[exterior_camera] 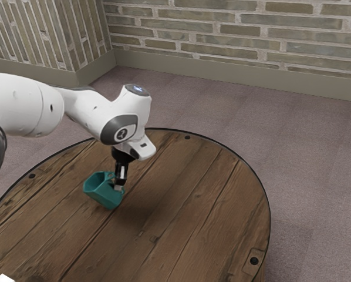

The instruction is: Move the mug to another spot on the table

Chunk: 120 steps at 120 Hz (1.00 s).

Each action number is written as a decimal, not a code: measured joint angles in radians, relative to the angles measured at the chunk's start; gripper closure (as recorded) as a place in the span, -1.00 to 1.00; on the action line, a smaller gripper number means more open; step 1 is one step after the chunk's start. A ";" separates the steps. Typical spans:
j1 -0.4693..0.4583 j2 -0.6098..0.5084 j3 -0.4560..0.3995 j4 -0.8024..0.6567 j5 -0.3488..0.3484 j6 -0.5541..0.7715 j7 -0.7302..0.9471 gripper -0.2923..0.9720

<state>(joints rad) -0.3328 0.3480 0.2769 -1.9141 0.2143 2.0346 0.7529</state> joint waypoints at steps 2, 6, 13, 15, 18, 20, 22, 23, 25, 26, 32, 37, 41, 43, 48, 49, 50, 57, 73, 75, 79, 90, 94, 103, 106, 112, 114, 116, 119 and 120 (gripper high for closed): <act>0.000 0.002 -0.002 0.002 0.003 0.001 -0.006 0.53; -0.001 0.008 -0.006 0.007 0.007 0.002 -0.018 0.53; -0.001 0.022 -0.014 0.015 0.013 0.003 -0.039 0.53; -0.002 0.025 -0.015 0.016 0.015 0.003 -0.045 0.53; -0.002 0.029 -0.018 0.017 0.018 0.003 -0.054 0.54; -0.002 0.030 -0.020 0.018 0.019 0.004 -0.059 0.54; -0.002 0.032 -0.022 0.018 0.021 0.004 -0.065 0.54; -0.002 0.032 -0.022 0.018 0.022 0.004 -0.068 0.54; -0.002 0.033 -0.023 0.018 0.023 0.004 -0.073 0.54; -0.002 0.033 -0.023 0.018 0.024 0.004 -0.076 0.54; -0.002 0.034 -0.025 0.019 0.027 0.004 -0.091 0.54; -0.002 0.035 -0.029 0.020 0.032 0.002 -0.102 0.41; -0.002 0.035 -0.031 0.023 0.035 0.000 -0.109 0.29; -0.002 0.035 -0.032 0.023 0.036 -0.001 -0.113 0.23; -0.002 0.035 -0.032 0.025 0.038 -0.003 -0.122 0.10; -0.002 0.035 -0.033 0.025 0.038 -0.003 -0.123 0.07; -0.002 0.035 -0.033 0.025 0.039 -0.004 -0.125 0.05; -0.002 0.035 -0.033 0.026 0.041 -0.006 -0.136 -0.09; -0.002 0.034 -0.034 0.026 0.042 -0.009 -0.158 -0.30; -0.001 0.034 -0.035 0.027 0.043 -0.010 -0.160 -0.32; -0.001 0.032 -0.039 0.027 0.042 -0.010 -0.165 -0.35; -0.002 0.024 -0.061 0.027 0.036 -0.010 -0.178 -0.41; -0.002 0.020 -0.071 0.027 0.032 -0.010 -0.182 -0.43; -0.002 0.012 -0.083 0.027 0.026 -0.010 -0.191 -0.46; -0.002 0.009 -0.085 0.027 0.024 -0.010 -0.194 -0.47; -0.002 0.003 -0.090 0.028 0.022 -0.010 -0.199 -0.49; -0.002 0.001 -0.091 0.028 0.021 -0.010 -0.201 -0.49; -0.002 -0.001 -0.093 0.028 0.021 -0.010 -0.202 -0.49; -0.002 -0.002 -0.094 0.028 0.020 -0.010 -0.204 -0.50; -0.002 -0.003 -0.095 0.028 0.020 -0.010 -0.205 -0.50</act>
<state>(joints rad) -0.3346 0.3450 0.1820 -1.8857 0.2342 2.0244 0.5476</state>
